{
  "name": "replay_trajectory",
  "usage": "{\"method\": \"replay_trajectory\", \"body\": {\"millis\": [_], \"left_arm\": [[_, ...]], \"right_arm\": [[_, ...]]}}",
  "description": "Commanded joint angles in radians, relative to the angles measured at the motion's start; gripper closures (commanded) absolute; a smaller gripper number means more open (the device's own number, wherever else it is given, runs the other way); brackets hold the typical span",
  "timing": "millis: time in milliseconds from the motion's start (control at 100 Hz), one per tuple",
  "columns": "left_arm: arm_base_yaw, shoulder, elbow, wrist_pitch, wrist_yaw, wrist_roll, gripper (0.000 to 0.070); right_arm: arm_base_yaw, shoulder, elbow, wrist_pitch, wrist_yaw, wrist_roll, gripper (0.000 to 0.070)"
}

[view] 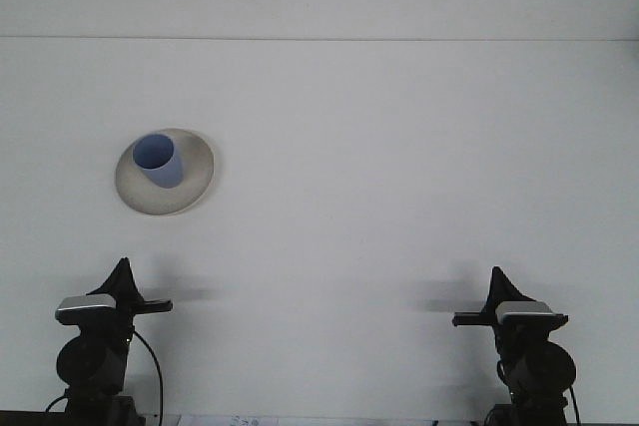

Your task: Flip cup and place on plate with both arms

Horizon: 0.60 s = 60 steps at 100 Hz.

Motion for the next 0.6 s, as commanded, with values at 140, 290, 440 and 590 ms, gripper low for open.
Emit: {"method": "replay_trajectory", "body": {"millis": [140, 290, 440, 590], "left_arm": [[0.001, -0.002, -0.019, 0.01, -0.004, -0.005, 0.0685], [0.001, -0.002, -0.019, 0.01, -0.004, -0.005, 0.0685], [0.001, -0.002, -0.019, 0.01, -0.004, -0.005, 0.0685], [0.001, -0.002, -0.019, 0.01, -0.004, -0.005, 0.0685]], "right_arm": [[-0.003, -0.002, -0.002, 0.021, 0.014, -0.066, 0.0694], [-0.003, -0.002, -0.002, 0.022, 0.014, -0.085, 0.0694], [-0.003, -0.002, -0.002, 0.038, 0.014, -0.084, 0.0694], [-0.003, -0.002, -0.002, 0.052, 0.014, -0.084, 0.0694]]}}
